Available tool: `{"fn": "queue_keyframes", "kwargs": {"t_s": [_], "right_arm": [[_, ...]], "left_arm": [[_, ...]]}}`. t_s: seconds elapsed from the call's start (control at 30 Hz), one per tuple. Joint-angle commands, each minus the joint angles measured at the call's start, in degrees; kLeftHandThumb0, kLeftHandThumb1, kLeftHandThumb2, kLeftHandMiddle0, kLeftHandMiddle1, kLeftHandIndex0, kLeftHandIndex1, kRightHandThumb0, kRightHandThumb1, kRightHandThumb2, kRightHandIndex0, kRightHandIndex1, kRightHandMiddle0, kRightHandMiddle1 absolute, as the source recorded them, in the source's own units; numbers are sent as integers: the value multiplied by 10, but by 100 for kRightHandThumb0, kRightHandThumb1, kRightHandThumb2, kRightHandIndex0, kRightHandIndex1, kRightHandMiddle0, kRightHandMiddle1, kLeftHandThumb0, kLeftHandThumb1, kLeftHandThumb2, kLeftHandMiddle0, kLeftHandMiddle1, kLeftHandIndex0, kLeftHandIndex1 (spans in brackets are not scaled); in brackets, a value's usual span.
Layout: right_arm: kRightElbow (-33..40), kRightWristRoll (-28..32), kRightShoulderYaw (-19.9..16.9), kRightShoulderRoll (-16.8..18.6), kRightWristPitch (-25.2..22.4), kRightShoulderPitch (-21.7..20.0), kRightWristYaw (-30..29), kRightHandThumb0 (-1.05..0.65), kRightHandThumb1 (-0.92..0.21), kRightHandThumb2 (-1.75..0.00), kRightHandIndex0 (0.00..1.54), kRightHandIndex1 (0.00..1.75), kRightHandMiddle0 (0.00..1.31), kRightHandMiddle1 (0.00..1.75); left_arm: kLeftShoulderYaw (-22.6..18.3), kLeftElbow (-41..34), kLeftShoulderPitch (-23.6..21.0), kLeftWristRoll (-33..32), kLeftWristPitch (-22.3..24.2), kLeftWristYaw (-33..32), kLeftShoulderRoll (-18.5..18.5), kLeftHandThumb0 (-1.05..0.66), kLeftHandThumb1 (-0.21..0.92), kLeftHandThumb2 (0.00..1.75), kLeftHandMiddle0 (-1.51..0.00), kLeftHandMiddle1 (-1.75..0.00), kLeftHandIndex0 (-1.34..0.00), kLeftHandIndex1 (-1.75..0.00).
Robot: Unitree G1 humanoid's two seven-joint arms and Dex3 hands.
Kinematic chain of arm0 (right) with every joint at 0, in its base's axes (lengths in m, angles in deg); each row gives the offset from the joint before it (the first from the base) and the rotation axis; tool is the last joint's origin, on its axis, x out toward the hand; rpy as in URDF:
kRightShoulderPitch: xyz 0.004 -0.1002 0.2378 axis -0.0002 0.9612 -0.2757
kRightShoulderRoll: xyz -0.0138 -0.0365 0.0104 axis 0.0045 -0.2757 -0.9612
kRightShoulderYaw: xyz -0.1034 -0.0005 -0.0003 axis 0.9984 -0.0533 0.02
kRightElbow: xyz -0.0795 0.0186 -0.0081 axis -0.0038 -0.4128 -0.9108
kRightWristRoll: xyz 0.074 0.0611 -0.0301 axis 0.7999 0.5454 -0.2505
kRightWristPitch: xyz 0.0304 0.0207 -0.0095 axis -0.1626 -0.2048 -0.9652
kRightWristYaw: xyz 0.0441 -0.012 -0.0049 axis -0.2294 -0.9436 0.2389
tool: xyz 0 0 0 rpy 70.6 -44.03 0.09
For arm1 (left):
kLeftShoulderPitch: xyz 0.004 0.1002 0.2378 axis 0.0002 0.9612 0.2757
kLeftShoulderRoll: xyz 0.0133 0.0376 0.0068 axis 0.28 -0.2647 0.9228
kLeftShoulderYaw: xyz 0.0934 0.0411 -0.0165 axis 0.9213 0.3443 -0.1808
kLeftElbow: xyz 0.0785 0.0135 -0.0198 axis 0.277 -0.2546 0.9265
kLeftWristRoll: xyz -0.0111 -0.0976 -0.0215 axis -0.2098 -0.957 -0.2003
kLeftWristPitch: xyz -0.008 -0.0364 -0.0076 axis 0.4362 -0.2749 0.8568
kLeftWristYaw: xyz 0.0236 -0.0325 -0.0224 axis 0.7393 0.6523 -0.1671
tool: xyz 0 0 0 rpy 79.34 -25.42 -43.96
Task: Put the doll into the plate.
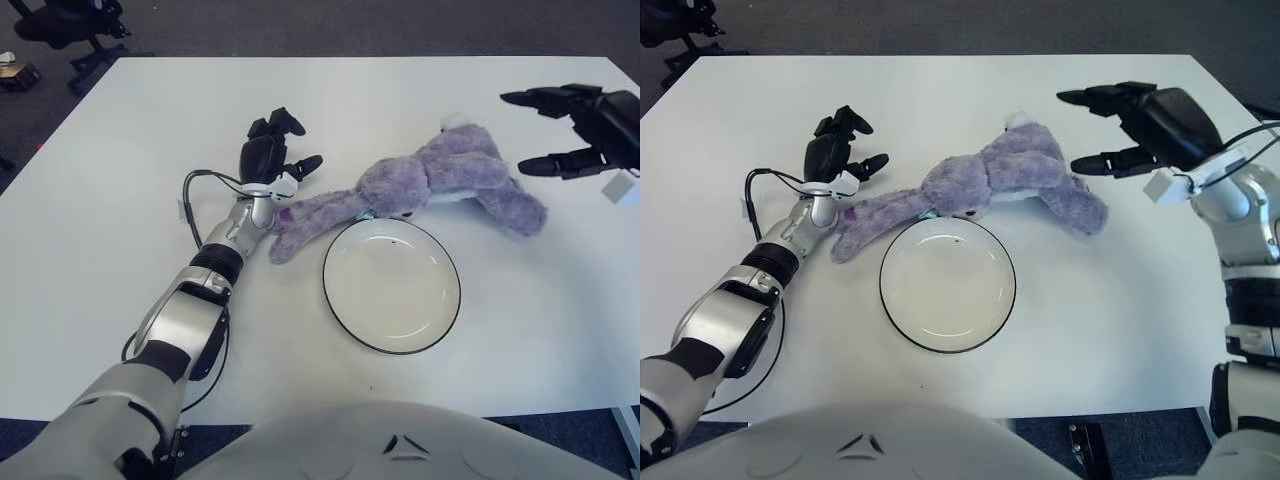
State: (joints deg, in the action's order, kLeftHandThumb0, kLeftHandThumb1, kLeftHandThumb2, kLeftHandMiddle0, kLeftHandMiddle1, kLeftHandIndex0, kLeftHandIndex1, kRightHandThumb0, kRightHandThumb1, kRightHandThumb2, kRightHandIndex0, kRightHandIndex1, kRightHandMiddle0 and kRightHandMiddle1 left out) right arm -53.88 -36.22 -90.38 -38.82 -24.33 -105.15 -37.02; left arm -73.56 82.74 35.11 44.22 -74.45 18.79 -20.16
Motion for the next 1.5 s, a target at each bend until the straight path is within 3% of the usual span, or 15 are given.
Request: {"fn": "queue_keyframes", "kwargs": {"t_s": [0.0, 0.13, 0.53, 0.7, 0.9, 1.47], "right_arm": [[31, 11, -11, 6, -28, 13, 10, -59, -92, -38, 41, 0, 44, 3], [68, 7, -15, 4, -62, 34, 29, -60, -92, -34, 40, 0, 44, 3], [128, 9, -25, -11, -102, 72, 83, -67, -92, -31, 33, 0, 36, 0], [212, 16, -35, -10, -190, 112, 145, -71, -92, -31, 32, 0, 32, 0], [236, 4, -31, -8, -227, 111, 166, -74, -92, -31, 30, 0, 28, 0], [215, -43, 15, 9, -236, 91, 150, -74, -92, -29, 24, 0, 21, 0]], "left_arm": [[3, 9, -8, -1, -2, 1, 3, 0, 92, 44, -28, -144, -22, -175], [5, 14, -9, 1, -6, -2, 5, 0, 92, 43, -29, -143, -22, -175], [9, 22, -12, 2, -11, -6, 6, 0, 92, 44, -28, -145, -21, -175], [9, 25, -13, 2, -14, -7, 6, 0, 92, 45, -27, -147, -21, -175], [10, 29, -15, 2, -16, -9, 6, 0, 92, 46, -26, -148, -21, -175], [12, 37, -18, 4, -22, -14, 7, 0, 91, 47, -25, -149, -20, -175]]}}
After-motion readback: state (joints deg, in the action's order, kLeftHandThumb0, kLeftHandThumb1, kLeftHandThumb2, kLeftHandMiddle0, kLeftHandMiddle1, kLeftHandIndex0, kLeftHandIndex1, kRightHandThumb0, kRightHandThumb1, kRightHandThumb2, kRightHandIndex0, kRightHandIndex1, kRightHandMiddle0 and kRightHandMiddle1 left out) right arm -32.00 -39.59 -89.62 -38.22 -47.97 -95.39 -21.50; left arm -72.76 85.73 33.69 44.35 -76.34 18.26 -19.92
